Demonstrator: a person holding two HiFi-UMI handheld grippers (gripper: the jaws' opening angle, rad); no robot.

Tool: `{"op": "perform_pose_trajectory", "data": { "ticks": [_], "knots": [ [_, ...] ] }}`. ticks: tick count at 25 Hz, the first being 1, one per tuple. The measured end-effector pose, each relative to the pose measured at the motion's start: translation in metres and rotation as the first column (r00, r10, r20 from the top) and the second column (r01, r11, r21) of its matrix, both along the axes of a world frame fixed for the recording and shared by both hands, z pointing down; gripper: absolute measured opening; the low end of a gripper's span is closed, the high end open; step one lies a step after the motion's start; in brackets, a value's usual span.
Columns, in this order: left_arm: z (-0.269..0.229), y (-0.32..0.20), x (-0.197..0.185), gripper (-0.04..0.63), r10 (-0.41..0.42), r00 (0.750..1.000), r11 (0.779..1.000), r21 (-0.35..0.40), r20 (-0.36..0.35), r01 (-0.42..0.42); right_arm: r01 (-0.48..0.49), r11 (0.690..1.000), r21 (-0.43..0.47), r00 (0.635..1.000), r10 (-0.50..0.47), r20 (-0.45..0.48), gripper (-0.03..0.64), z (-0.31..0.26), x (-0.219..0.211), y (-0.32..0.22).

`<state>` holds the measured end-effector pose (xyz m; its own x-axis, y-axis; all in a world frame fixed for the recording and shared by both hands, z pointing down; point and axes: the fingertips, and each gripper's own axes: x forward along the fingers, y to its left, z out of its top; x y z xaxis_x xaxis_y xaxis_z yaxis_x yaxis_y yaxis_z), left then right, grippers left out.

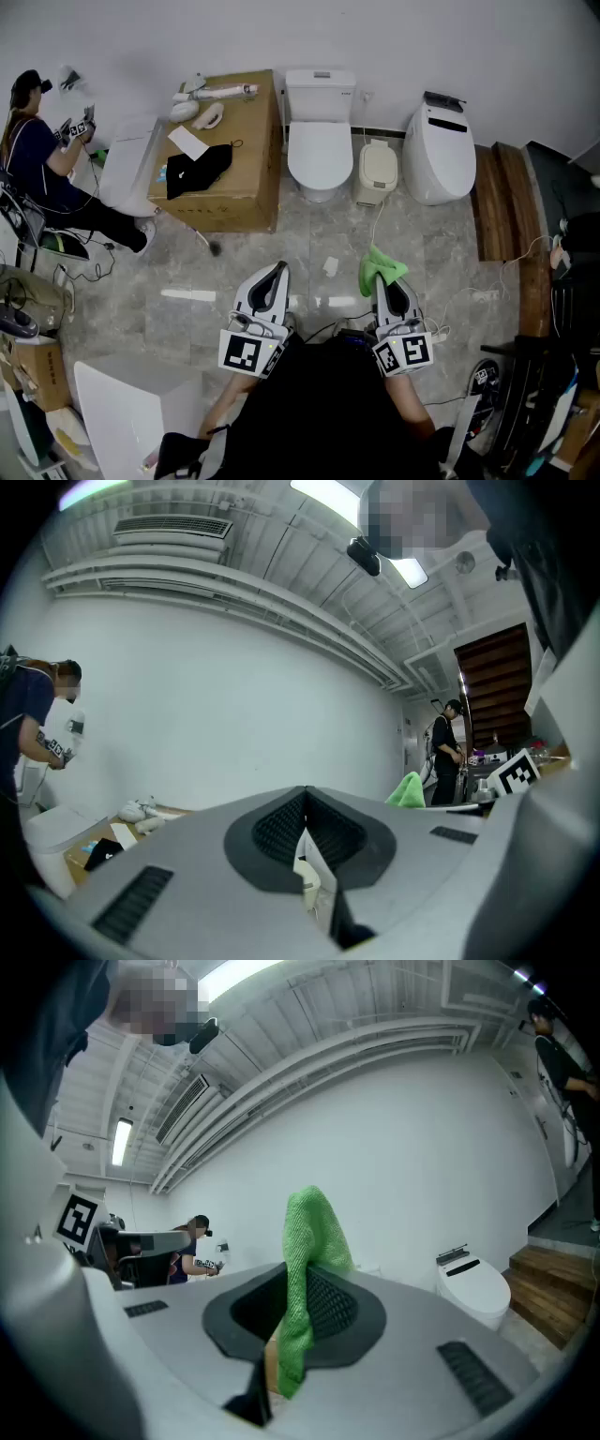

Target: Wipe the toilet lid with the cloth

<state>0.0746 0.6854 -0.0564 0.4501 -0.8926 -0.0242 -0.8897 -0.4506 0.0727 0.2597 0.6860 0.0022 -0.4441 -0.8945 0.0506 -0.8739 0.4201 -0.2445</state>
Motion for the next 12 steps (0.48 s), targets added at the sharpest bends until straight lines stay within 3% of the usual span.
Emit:
{"op": "perform_pose_trajectory", "data": {
  "ticks": [12],
  "knots": [
    [0.005,0.003,-0.018,-0.002,0.001,1.000,1.000,-0.015,-0.019,-0.001,0.009,1.000,-0.007,1.000,-0.009,-0.016,0.051,0.000,-0.020,0.002]
  ]
}}
